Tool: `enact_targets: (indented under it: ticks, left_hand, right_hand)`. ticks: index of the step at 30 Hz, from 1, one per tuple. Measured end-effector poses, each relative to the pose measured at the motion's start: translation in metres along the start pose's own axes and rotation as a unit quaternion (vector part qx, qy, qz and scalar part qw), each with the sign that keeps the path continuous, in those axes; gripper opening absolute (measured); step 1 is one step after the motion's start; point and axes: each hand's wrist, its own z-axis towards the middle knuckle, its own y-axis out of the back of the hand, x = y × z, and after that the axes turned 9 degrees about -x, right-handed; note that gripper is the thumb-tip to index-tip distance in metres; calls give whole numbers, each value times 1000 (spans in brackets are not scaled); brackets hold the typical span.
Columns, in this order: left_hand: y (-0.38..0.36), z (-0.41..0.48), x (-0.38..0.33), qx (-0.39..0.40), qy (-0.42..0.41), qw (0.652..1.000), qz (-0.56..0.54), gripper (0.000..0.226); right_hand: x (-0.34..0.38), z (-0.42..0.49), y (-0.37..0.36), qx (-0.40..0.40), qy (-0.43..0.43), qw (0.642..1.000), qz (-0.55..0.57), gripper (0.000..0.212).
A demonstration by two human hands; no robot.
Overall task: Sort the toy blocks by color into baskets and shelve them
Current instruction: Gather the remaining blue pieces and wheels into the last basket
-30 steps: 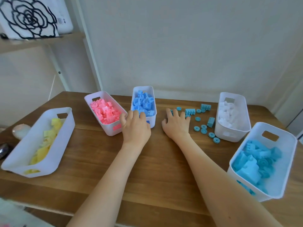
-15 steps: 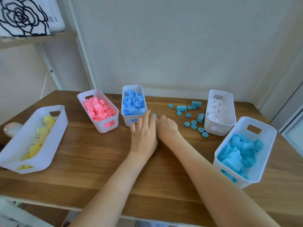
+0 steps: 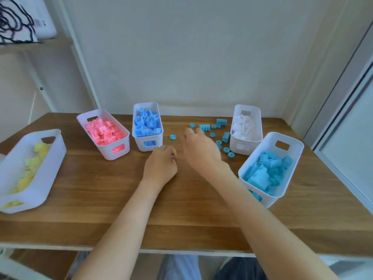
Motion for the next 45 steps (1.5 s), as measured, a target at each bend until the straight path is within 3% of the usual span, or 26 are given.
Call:
enact_targets:
  ticks: [4,8,12,19,21,25,28,31,34,38,45]
  left_hand:
    - [3,0,1,23,-1,1000,-3,20]
    - [4,1,0,31,10,999,-21,23]
    - [3,2,0,34,13,999,-35,32]
    - [0,1,3,20,-12,1000,-15,21]
    - [-2,1,2,8,-17,1000,-9,20]
    - [-8,2,-5,-1,-78,997,19,22]
    - [-15,6,-4,-5,-133,991,26,27]
    - [-18,13,2,48,-148,987,30,41]
    - [-16,24,1,108,-112,986,59,60]
    - [-23,41,-14,102,-8,995,10,66]
    - [-55,66,-18,164,-15,983,86,66]
  right_hand:
    - [-23,-2,39,-62,-9,996,56,23]
    - [-78,-9,61,-132,-106,983,71,28]
    - [-127,-20,58,-117,-200,972,33,25]
    - [-144,-33,47,-26,-289,955,56,24]
    - [-139,-33,49,-29,-289,957,20,33]
    - [-109,-22,49,-135,-185,970,-86,44]
    - [-54,-19,33,-165,-83,982,22,40]
    - [-1,-26,2,-122,-14,984,126,46]
    - [-3,-12,-36,-91,-69,990,83,56]
    - [-41,12,-68,-15,-196,980,-32,72]
    - [-60,25,-86,-5,-210,975,-76,64]
